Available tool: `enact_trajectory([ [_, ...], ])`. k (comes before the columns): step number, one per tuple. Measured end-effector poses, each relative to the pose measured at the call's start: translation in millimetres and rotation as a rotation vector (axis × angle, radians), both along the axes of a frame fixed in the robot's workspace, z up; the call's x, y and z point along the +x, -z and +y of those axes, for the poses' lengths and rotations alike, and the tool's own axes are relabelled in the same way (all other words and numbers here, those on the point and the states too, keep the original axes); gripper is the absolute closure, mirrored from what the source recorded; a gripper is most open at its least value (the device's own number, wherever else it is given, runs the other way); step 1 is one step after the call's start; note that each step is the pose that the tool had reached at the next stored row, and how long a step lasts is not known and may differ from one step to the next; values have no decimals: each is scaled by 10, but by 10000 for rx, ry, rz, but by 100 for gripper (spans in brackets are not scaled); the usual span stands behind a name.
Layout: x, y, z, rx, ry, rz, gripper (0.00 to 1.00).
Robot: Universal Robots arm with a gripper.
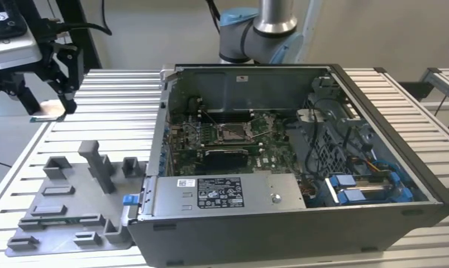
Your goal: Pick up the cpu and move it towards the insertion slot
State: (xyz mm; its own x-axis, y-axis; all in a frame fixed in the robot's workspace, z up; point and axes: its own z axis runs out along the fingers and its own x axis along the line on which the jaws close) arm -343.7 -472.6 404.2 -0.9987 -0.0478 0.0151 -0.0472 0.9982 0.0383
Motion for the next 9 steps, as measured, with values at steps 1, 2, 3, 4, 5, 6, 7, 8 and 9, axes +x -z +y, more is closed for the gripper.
enact_trajectory([
  [1,29,0,5,0,0,0,100],
  [2,61,-1,11,-1,0,1,100],
  [3,94,-1,17,-2,-1,2,100],
  [4,124,-1,23,-1,-1,1,100],
  [5,155,0,28,-1,-1,1,100],
  [6,181,0,32,0,-1,1,100],
  [7,210,-1,37,-1,0,1,100],
  [8,238,-1,42,-1,-1,1,100],
  [9,266,-1,47,-1,0,1,100],
])
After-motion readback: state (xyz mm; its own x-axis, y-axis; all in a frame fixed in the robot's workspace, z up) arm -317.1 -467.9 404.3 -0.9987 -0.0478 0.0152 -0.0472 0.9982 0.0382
